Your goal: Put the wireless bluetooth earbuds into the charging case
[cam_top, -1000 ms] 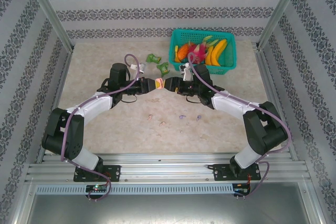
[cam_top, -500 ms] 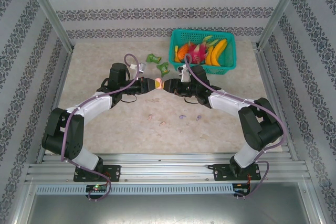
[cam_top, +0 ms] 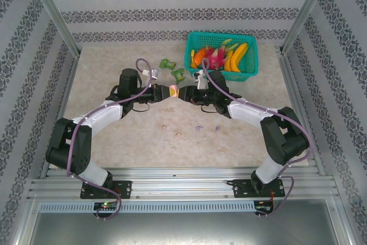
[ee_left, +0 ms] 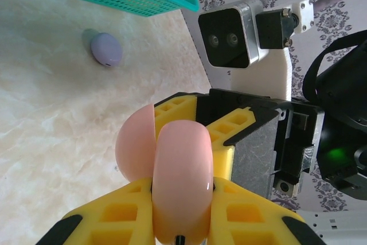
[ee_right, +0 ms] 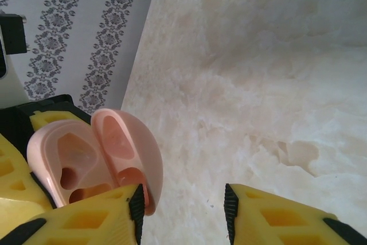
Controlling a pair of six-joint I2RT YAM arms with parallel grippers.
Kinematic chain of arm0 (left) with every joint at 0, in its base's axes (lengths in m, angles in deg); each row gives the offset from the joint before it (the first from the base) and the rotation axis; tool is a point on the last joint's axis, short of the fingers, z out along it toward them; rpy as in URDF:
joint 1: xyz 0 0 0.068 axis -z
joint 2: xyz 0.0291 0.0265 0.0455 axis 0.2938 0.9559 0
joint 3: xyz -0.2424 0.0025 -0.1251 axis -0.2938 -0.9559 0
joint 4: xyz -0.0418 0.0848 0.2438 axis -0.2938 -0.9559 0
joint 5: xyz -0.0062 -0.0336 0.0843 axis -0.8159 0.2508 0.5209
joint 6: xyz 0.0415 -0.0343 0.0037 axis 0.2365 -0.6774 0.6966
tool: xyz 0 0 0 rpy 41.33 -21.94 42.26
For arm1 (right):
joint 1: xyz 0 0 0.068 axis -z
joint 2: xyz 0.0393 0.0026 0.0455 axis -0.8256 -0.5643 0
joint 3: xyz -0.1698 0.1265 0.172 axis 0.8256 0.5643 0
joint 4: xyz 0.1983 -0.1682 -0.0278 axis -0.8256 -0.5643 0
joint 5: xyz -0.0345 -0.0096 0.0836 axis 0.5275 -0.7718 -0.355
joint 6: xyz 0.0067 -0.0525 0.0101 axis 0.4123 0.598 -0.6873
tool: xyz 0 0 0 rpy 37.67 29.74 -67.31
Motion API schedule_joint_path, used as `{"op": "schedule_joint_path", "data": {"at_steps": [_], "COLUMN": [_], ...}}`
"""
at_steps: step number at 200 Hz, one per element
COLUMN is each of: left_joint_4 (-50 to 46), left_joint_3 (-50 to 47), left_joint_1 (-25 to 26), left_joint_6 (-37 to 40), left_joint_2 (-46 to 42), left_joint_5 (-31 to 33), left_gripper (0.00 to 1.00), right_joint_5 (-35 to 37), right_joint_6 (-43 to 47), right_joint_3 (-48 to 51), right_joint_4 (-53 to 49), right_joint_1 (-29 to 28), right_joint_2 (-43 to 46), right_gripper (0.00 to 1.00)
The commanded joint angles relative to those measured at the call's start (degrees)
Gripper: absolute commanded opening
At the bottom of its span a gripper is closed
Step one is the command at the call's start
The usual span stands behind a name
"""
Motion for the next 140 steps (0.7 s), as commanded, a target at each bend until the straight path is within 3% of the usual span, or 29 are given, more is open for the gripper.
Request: {"op": "schedule_joint_path", "data": {"at_steps": [1, 73, 140], "left_joint_4": [4.9, 6.3, 6.0], "left_joint_3": [1.0, 0.8, 0.5], "left_joint_1": [-0.3, -0.2, -0.3], "left_joint_6": [-1.7, -3.0, -2.8], "left_joint_2": [-0.8, -0.6, -0.5], "left_joint_5": [-2.7, -4.7, -4.0], "left_gripper": [0.05, 0.04, 0.05], "right_joint_5": [-1.9, -3.3, -3.9], "right_joint_6": [-1.2, -4.4, -5.3], "right_joint_3": [-1.4, -2.1, -1.9], "right_joint_4": [3.1, 6.4, 7.4], "right_joint_1": [0.9, 2.2, 2.1], "right_joint_2": [-0.9, -2.0, -1.9], "right_gripper": [0.41, 0.34, 0.17]}}
